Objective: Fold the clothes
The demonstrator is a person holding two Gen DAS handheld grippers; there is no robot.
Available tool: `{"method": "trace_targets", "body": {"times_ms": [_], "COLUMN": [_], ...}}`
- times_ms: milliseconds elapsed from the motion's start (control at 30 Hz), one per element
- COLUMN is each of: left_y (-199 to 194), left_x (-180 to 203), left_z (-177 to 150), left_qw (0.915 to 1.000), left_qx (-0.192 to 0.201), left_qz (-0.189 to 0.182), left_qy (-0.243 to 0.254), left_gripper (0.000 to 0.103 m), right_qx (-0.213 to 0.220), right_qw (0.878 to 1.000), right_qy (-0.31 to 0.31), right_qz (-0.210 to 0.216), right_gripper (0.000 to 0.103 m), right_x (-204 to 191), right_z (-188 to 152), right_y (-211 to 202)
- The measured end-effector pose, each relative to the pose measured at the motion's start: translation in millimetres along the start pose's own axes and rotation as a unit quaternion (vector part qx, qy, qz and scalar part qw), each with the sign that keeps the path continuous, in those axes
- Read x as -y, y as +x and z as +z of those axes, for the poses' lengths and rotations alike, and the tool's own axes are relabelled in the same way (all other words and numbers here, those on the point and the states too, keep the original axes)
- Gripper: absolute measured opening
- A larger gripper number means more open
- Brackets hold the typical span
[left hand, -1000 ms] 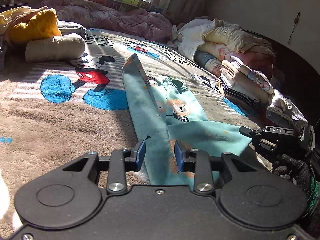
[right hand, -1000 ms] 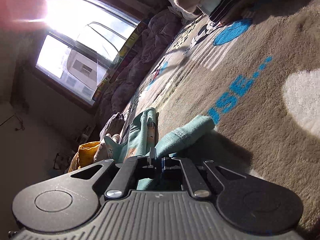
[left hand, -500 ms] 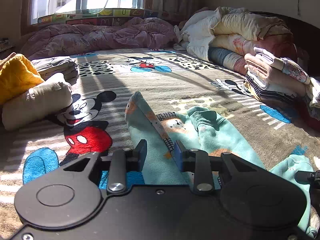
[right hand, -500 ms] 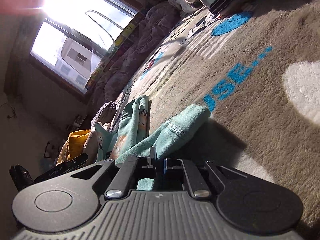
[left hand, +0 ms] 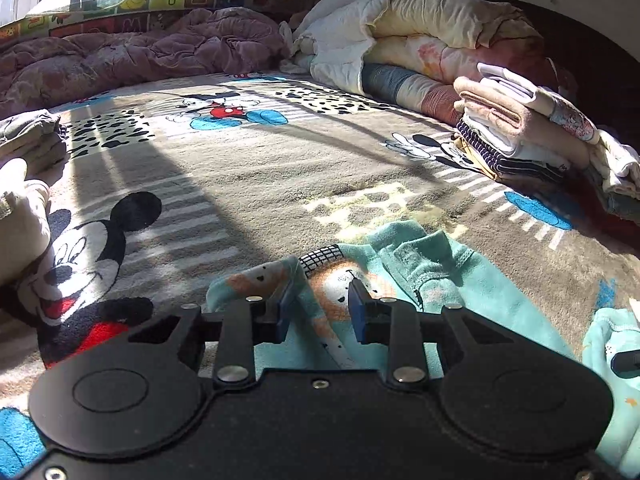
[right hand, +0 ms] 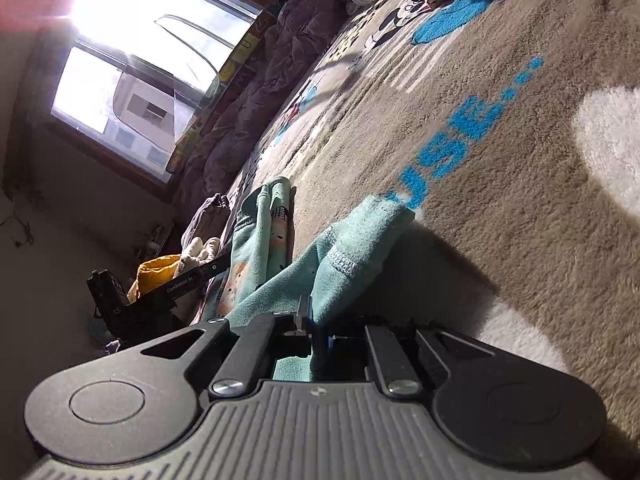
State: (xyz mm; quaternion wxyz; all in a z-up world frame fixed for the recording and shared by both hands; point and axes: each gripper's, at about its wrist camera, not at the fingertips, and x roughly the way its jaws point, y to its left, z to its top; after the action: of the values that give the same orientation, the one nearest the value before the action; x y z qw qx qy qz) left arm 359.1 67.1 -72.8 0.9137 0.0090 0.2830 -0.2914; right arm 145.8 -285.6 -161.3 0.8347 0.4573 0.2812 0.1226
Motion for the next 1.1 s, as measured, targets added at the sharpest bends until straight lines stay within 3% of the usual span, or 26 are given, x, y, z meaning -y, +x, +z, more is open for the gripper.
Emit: {"method": "trace_targets", "body": {"times_ms": [133, 267, 367, 467, 700, 767, 867, 933, 1100], "left_y": [-4, 37, 48, 39, -11, -11, 14, 37, 5], "left_x": [-17, -8, 1, -1, -23, -26, -13, 5, 14], "left_z": [8, -5, -6, -1, 13, 11, 2, -11, -3], "left_qw": [0.9993, 0.9987, 0.9974, 0.9978, 0.9987, 0.9989, 0.9989, 0.9958, 0.9966], "left_qx": [0.019, -0.039, -0.049, -0.04, 0.018, 0.013, -0.028, -0.05, -0.015], "left_qz": [0.006, 0.034, 0.045, 0.047, 0.044, 0.041, 0.039, 0.063, 0.075], "left_qy": [-0.032, 0.005, 0.028, 0.022, -0.017, -0.02, -0.003, 0.045, 0.033], "left_gripper": [0.028, 0.026, 0.027, 0.027, 0.027, 0.027, 0.027, 0.027, 0.027], "right_qx": [0.001, 0.001, 0.002, 0.003, 0.004, 0.004, 0.005, 0.006, 0.014], "right_qw": [1.0, 1.0, 1.0, 1.0, 1.0, 1.0, 1.0, 1.0, 1.0], "right_qy": [0.009, 0.01, 0.004, -0.005, -0.007, -0.007, -0.006, -0.006, -0.005], "right_qz": [0.003, 0.004, 0.001, -0.004, -0.006, -0.006, -0.005, -0.004, 0.001], "right_gripper": [0.01, 0.01, 0.01, 0.01, 0.01, 0.01, 0.01, 0.01, 0.01], "right_x": [2, 2, 1, -1, -1, -1, 0, 0, 2], "right_z": [0, -1, -2, -2, 0, -1, -2, -1, -2], "right_y": [-1, -1, -3, -2, -1, 0, 0, 0, -2]}}
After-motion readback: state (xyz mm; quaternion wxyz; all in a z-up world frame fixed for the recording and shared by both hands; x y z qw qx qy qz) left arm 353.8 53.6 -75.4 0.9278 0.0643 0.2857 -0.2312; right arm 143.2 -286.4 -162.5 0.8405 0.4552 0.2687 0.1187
